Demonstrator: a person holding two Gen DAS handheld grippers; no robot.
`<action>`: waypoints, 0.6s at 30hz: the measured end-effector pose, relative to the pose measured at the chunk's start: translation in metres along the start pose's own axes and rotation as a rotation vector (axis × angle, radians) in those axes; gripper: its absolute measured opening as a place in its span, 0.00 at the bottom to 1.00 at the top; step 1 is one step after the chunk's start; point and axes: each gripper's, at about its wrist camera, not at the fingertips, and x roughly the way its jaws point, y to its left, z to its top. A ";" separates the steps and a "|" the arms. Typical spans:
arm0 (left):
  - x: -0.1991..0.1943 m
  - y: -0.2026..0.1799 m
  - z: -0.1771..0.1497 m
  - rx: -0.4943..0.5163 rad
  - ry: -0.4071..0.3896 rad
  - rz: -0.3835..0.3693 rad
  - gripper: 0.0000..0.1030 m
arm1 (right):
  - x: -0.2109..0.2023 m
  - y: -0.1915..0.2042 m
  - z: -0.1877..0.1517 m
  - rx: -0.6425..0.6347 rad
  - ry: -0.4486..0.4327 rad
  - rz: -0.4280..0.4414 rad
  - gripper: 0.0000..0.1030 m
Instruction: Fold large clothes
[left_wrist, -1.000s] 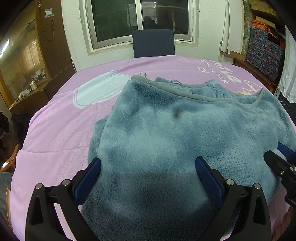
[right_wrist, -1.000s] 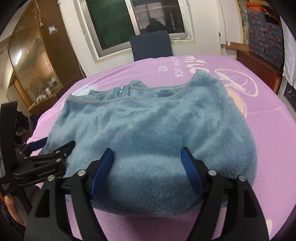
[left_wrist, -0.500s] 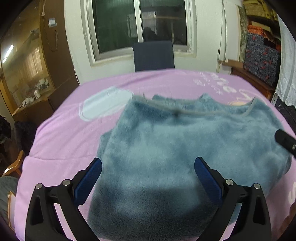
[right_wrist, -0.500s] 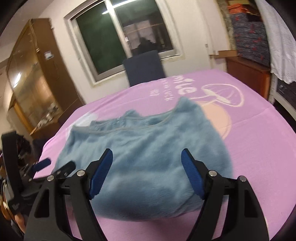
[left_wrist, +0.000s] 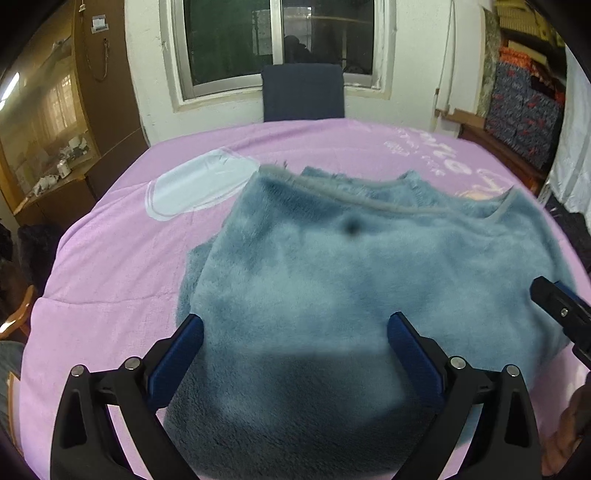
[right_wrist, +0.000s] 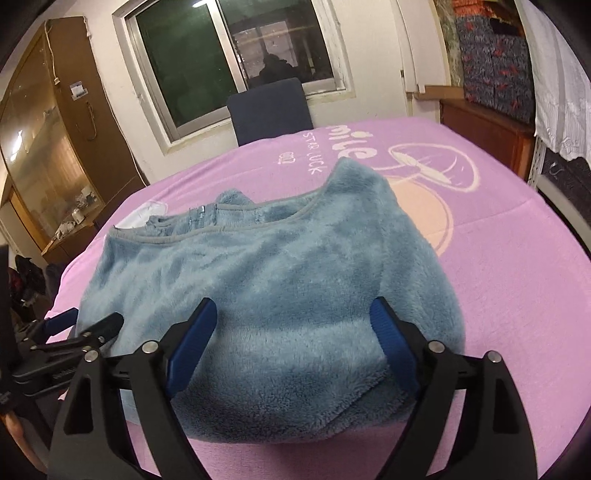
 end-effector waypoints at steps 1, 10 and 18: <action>-0.007 0.000 0.001 -0.006 -0.019 -0.018 0.97 | -0.010 -0.003 0.000 0.037 -0.015 0.023 0.81; -0.015 -0.020 -0.003 0.022 -0.019 -0.046 0.97 | -0.079 -0.032 -0.046 0.303 -0.041 0.112 0.82; 0.004 -0.014 -0.003 -0.011 0.051 -0.057 0.97 | -0.043 -0.051 -0.066 0.584 0.121 0.217 0.82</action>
